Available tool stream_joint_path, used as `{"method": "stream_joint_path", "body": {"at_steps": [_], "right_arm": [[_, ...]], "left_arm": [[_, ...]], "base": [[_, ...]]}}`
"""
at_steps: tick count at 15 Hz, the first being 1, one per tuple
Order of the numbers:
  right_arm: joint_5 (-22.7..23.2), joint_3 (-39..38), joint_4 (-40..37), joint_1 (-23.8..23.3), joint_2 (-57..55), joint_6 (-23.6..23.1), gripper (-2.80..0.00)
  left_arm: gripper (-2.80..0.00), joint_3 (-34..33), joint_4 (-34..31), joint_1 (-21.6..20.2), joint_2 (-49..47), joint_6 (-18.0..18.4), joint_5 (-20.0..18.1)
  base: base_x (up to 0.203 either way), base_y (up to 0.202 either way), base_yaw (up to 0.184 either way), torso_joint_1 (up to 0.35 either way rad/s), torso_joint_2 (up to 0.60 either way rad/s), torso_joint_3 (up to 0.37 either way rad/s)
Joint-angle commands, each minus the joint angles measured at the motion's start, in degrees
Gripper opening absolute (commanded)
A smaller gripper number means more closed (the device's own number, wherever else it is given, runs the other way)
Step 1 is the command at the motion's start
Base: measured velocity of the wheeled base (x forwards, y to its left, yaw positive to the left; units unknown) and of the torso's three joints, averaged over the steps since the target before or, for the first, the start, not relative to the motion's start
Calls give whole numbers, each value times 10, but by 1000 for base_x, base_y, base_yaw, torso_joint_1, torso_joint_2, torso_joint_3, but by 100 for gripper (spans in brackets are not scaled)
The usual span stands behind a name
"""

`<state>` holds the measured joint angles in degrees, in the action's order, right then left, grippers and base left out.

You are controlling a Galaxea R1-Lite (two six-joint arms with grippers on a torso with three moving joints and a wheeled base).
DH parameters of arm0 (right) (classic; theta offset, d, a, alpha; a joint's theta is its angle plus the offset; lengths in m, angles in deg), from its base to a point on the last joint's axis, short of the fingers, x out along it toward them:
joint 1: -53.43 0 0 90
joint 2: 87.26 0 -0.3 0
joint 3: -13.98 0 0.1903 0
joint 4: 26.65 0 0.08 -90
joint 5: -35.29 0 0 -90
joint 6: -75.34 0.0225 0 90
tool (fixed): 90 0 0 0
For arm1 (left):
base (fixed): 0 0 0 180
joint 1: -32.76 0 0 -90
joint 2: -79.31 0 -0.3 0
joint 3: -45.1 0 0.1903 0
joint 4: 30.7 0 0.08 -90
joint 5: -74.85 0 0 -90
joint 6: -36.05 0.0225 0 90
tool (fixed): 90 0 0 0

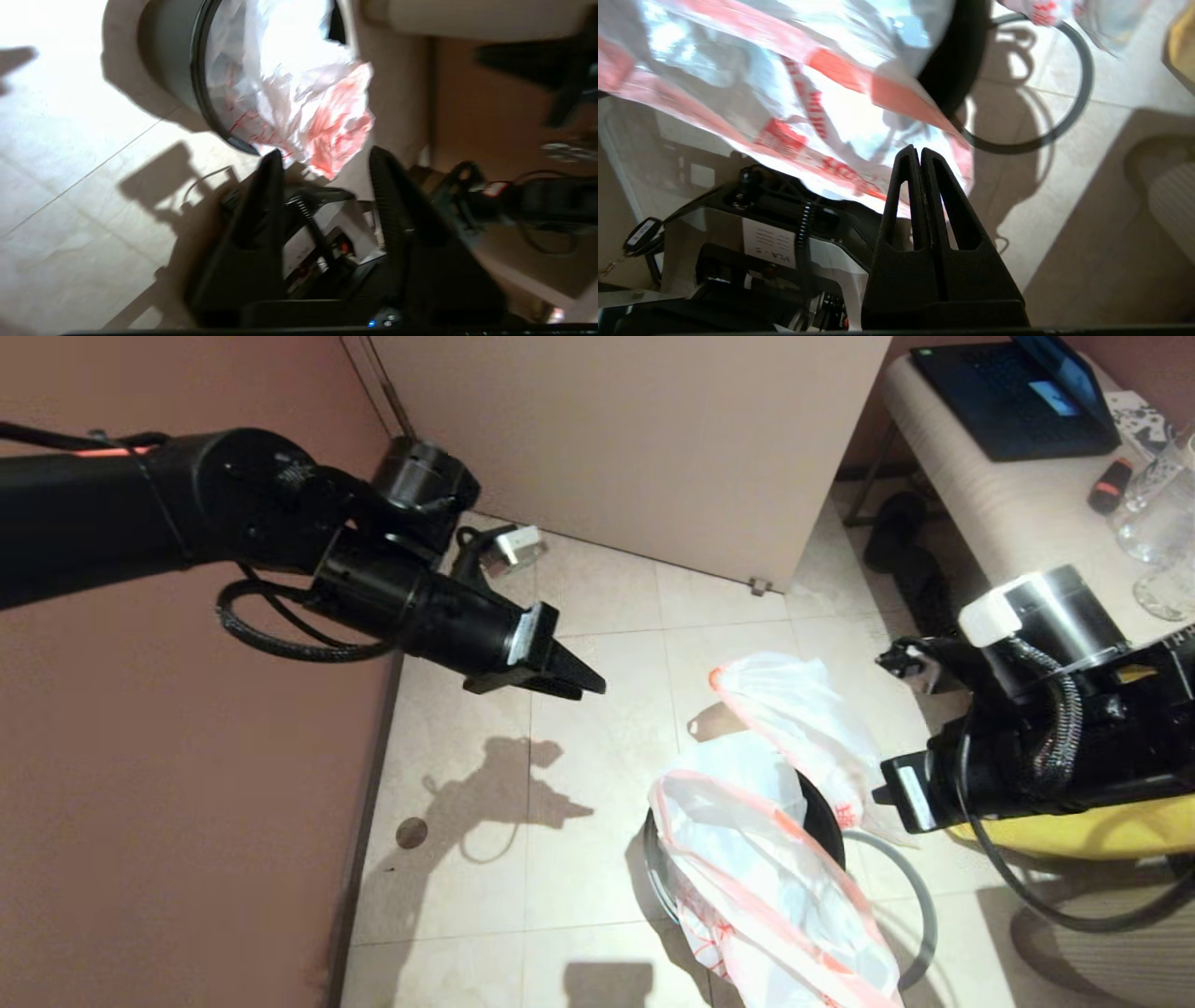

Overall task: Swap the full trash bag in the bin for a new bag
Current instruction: Put the new garbage bag on the trash can

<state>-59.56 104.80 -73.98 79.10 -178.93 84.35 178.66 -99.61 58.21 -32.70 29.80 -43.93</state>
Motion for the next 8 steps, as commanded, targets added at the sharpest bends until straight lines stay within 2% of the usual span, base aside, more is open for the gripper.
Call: {"method": "stream_joint_path", "body": {"at_steps": [1,5,8], "right_arm": [[0,-46,8,-34,54,0,-280],[0,-63,9,-49,66,0,-280],[0,-71,10,-50,70,0,-280]], "left_arm": [[0,-11,-3,50,-17,0,54],[0,-20,-2,102,-55,-1,172],[0,-28,2,129,-71,-3,189]], "base": [[0,0,0,0,0,0],[0,0,0,0,0,0],[0,0,0,0,0,0]]}}
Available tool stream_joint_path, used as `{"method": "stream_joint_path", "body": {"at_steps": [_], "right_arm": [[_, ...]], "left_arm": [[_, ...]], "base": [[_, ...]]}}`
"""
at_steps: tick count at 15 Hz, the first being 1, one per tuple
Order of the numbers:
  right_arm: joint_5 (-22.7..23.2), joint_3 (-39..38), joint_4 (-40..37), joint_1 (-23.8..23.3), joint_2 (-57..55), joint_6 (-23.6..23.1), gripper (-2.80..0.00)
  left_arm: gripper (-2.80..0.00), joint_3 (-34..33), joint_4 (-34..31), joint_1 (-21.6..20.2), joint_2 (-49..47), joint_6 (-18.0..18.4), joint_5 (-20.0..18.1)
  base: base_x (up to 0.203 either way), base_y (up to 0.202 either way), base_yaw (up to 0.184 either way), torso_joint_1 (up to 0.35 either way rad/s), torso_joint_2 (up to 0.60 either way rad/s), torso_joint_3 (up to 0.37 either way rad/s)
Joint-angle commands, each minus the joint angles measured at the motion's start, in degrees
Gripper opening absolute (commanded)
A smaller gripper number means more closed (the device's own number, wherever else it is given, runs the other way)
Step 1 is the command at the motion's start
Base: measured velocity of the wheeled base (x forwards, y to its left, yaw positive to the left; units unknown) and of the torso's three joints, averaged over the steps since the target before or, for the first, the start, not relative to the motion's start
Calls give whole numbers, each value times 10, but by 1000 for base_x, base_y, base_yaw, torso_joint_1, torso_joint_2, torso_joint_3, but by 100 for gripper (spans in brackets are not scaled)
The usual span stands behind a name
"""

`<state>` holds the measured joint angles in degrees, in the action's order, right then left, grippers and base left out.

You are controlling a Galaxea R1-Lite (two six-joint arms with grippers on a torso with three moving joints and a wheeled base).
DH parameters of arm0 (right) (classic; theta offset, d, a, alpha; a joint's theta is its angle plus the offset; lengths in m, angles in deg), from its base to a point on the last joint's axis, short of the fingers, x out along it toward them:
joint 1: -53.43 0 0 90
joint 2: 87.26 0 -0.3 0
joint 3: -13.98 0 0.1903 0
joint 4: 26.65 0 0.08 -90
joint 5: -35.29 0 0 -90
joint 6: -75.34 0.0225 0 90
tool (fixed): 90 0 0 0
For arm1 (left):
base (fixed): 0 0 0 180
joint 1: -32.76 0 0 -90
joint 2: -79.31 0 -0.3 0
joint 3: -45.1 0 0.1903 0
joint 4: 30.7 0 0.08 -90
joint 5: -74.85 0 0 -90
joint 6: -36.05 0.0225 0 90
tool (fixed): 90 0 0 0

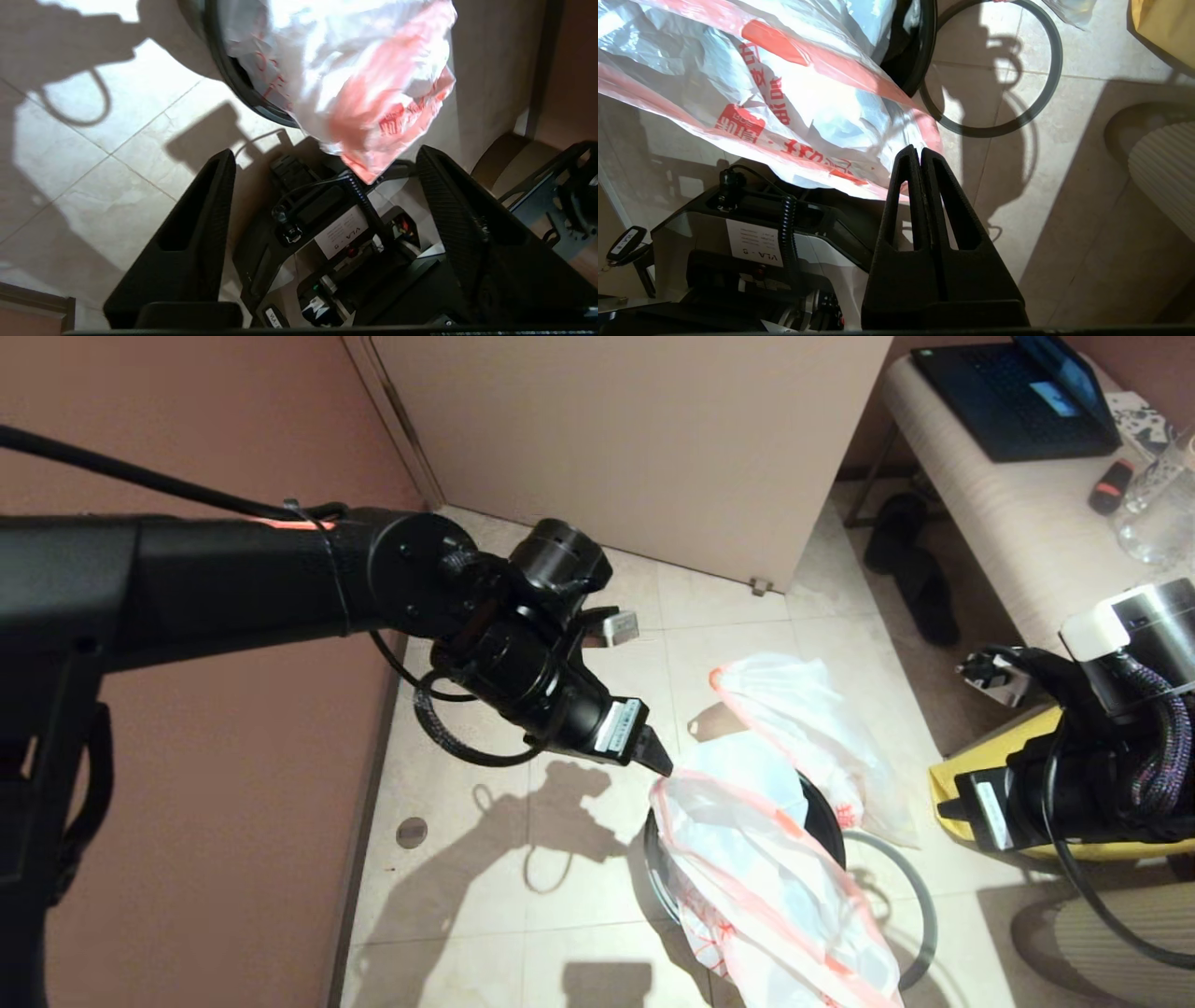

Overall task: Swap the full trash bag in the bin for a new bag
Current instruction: Put the new garbage bag on the trash can

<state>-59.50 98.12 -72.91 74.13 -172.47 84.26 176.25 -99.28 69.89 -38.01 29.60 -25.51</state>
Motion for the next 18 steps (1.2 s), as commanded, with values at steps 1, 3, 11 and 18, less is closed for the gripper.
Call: {"method": "stream_joint_path", "body": {"at_steps": [1,3,11,18], "right_arm": [[0,-5,-1,-1,7,0,-280],[4,-9,-1,-5,12,1,-280],[32,-34,0,-5,52,1,-280],[59,-45,14,0,48,75,-280]], "left_arm": [[0,-5,0,19,-28,-1,21],[0,-5,7,28,-50,-2,37],[0,-9,55,32,-117,-2,86],[-280,-15,91,27,-147,-2,99]], "base": [[0,0,0,0,0,0],[0,0,0,0,0,0],[0,0,0,0,0,0],[0,0,0,0,0,0]]}}
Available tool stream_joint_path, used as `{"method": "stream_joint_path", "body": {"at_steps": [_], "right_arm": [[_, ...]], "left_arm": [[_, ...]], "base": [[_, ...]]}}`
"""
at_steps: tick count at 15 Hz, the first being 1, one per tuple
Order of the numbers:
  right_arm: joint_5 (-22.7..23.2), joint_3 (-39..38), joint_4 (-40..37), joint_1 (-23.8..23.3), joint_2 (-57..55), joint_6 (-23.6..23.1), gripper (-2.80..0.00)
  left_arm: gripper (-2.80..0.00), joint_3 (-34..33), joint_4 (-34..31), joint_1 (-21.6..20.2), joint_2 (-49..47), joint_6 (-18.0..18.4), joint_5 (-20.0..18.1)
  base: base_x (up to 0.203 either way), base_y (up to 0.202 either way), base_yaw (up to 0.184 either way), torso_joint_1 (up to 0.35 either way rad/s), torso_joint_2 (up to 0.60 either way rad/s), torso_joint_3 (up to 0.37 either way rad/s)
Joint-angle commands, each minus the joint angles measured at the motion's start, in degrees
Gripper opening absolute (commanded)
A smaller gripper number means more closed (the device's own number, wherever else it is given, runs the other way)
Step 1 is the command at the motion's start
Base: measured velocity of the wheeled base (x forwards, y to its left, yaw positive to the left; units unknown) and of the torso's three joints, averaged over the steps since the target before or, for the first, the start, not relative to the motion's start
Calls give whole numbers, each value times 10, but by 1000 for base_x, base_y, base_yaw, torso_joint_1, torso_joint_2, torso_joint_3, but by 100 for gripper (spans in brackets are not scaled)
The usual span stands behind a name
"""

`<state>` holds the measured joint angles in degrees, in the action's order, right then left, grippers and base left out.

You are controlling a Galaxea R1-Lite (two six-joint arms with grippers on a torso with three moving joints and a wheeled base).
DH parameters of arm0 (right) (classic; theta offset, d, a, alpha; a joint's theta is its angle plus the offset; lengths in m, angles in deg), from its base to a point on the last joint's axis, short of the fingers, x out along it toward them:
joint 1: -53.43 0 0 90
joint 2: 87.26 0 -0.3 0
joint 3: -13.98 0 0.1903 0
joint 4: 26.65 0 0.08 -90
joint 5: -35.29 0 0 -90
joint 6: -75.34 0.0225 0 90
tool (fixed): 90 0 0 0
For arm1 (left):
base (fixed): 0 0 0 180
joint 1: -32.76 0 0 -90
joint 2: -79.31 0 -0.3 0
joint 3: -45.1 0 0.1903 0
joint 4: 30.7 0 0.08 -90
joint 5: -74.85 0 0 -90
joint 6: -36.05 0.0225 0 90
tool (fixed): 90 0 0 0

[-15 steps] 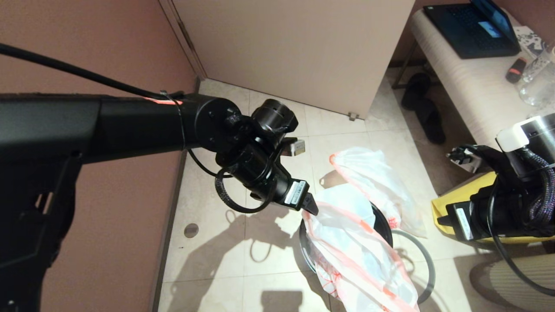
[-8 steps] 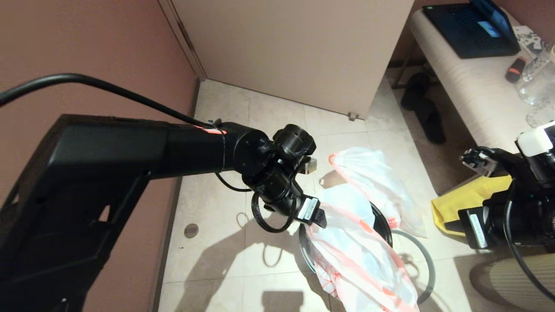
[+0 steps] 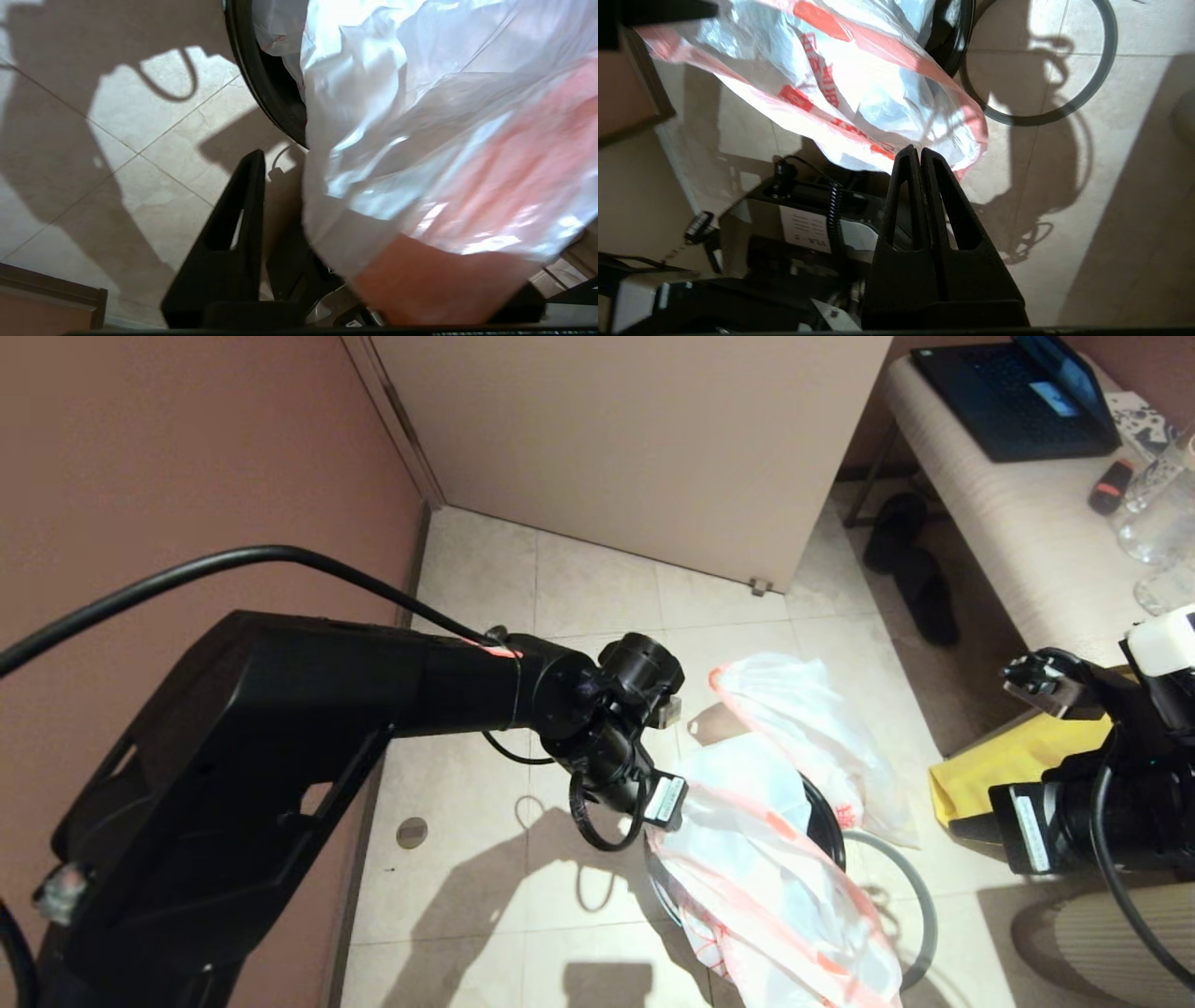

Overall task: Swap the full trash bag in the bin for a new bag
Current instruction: Put the new garbage bag on the trash can

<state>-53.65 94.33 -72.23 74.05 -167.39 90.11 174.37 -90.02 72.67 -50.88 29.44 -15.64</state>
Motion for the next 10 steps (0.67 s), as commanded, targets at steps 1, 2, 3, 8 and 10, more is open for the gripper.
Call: {"method": "stream_joint_path", "body": {"at_steps": [1,2,3,8,10], "right_arm": [[1,-23,23,1,-3,18,-280],[1,-45,48,2,-5,19,-280],[5,-66,76,5,-9,18,-280],[38,-130,205,47,-67,9,-280],[14,-153,285,80,-106,7,-280]], "left_arm": [[-280,8,-3,-3,-21,-1,1],[-280,8,-3,-3,-21,-1,1],[-280,8,-4,-4,-19,-2,0],[-280,-6,-6,1,34,-16,-24],[-280,-9,-6,-2,54,-19,-33]], "base": [[0,0,0,0,0,0],[0,0,0,0,0,0],[0,0,0,0,0,0],[0,0,0,0,0,0],[0,0,0,0,0,0]]}}
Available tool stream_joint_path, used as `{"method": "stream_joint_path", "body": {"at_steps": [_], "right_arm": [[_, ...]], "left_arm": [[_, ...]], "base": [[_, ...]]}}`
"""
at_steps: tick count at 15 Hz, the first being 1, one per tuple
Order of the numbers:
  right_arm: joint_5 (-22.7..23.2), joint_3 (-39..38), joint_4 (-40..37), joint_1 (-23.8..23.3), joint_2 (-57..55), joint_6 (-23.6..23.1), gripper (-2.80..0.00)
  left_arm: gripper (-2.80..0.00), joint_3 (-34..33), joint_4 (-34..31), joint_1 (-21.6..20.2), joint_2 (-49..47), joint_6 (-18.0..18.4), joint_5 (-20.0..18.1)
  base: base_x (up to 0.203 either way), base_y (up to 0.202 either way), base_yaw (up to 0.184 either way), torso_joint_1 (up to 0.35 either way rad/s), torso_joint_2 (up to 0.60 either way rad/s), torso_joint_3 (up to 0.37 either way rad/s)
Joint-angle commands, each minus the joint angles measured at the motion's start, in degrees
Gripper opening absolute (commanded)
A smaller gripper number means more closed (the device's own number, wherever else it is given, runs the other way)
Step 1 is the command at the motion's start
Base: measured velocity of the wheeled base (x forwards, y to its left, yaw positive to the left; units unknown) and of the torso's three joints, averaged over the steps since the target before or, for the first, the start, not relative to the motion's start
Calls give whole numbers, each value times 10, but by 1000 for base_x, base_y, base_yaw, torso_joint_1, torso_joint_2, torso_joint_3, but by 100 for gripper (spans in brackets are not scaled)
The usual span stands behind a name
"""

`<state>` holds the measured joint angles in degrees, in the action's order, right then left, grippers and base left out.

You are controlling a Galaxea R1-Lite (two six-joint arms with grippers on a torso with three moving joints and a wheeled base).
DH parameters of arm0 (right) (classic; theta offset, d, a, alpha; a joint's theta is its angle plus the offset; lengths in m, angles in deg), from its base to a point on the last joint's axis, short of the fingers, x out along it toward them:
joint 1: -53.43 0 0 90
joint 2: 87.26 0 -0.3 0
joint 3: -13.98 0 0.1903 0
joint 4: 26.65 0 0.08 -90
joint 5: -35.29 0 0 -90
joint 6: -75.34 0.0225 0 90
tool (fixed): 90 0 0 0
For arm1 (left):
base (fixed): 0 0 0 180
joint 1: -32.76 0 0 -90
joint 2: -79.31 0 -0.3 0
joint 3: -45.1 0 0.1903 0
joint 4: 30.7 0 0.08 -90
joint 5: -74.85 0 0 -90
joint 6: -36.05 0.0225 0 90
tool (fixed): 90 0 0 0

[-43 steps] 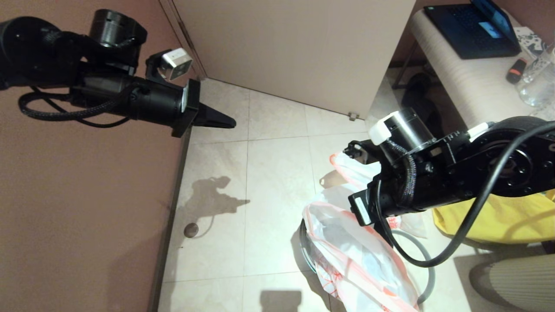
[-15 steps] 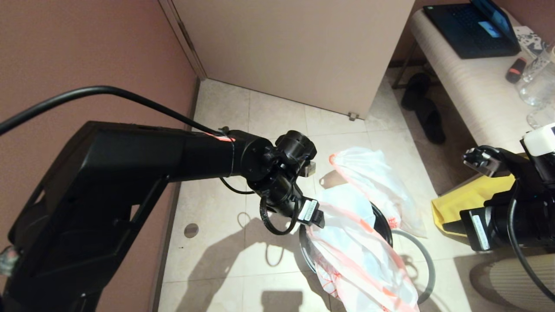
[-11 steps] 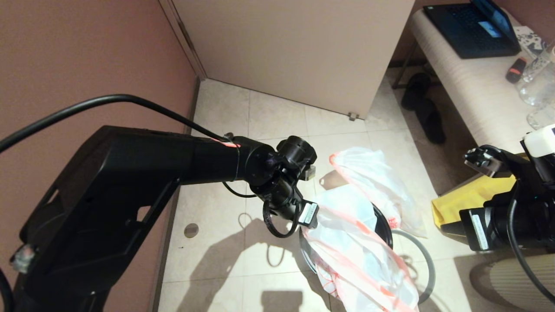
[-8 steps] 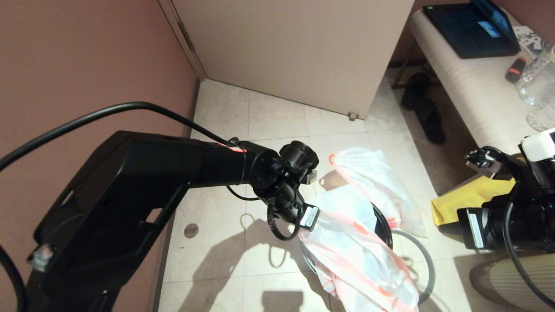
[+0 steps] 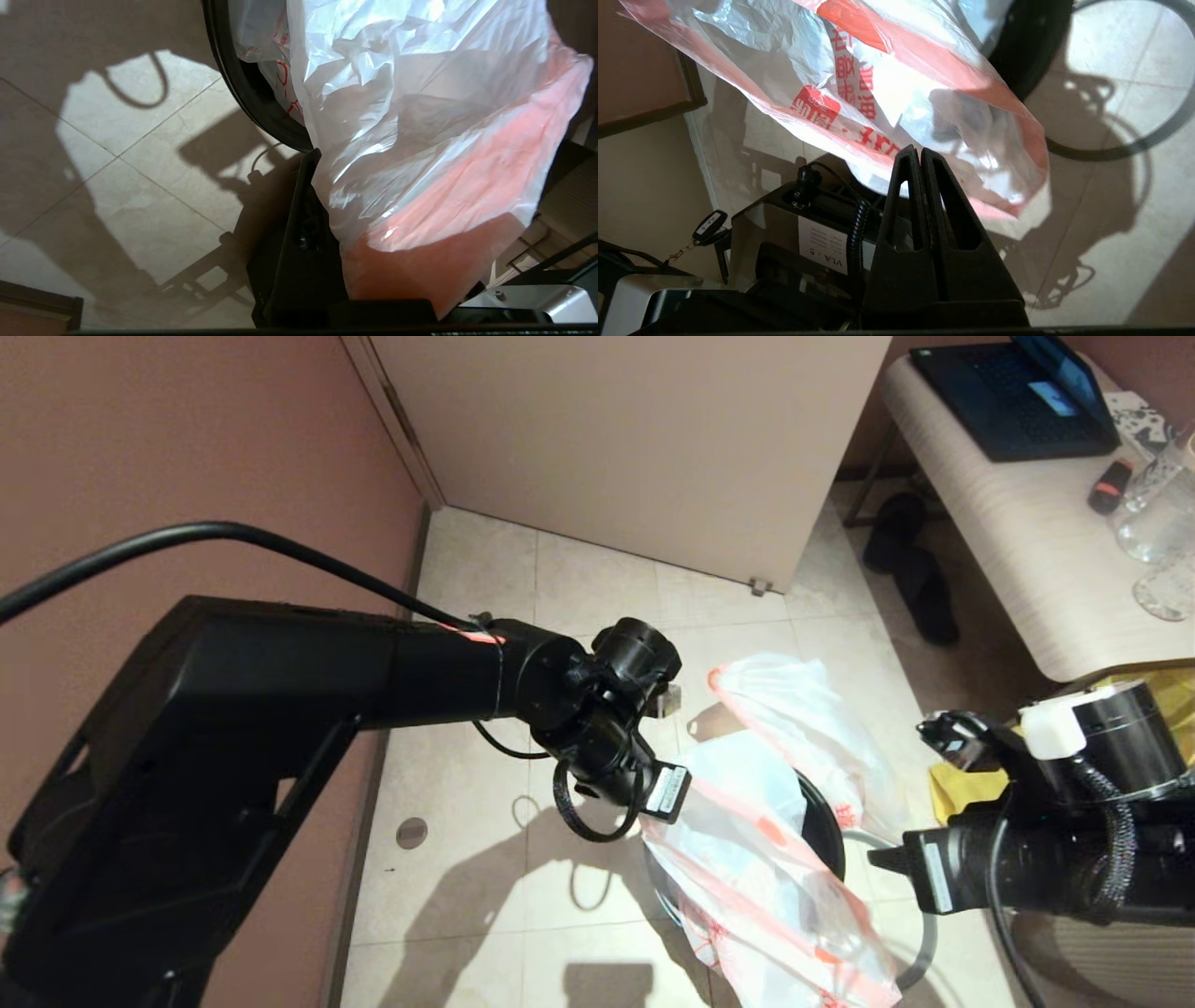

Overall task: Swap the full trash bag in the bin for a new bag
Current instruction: Put the new garbage bag on the trash can

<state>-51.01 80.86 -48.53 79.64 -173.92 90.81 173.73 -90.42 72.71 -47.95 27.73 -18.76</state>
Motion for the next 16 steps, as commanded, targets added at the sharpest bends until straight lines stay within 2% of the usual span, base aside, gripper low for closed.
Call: {"method": "stream_joint_path", "body": {"at_steps": [1,5,6,8,10,12,14,16], "right_arm": [[-35,-25,69,34,-56,0,-280],[-107,-32,104,42,-73,-21,-280],[-136,-36,116,41,-78,-29,0],[-160,-62,166,44,-81,-37,0],[-161,-103,222,53,-88,-63,0],[-163,-111,245,55,-127,-89,0],[-162,-114,309,53,-158,-98,0],[-156,-144,343,43,-160,-136,0]], "left_arm": [[-280,-4,-2,-2,35,-5,-2],[-280,-9,-2,-7,46,-9,-14],[-280,-10,-2,-7,46,-9,-13],[-280,-12,-2,-6,47,-9,-13],[-280,-12,-2,-7,49,-9,-13],[-280,-12,-2,-6,49,-9,-13],[-280,-12,-2,-11,50,-9,-11],[-280,-12,-2,-13,54,-9,-11]], "base": [[0,0,0,0,0,0],[0,0,0,0,0,0],[0,0,0,0,0,0],[0,0,0,0,0,0],[0,0,0,0,0,0],[0,0,0,0,0,0],[0,0,0,0,0,0],[0,0,0,0,0,0]]}}
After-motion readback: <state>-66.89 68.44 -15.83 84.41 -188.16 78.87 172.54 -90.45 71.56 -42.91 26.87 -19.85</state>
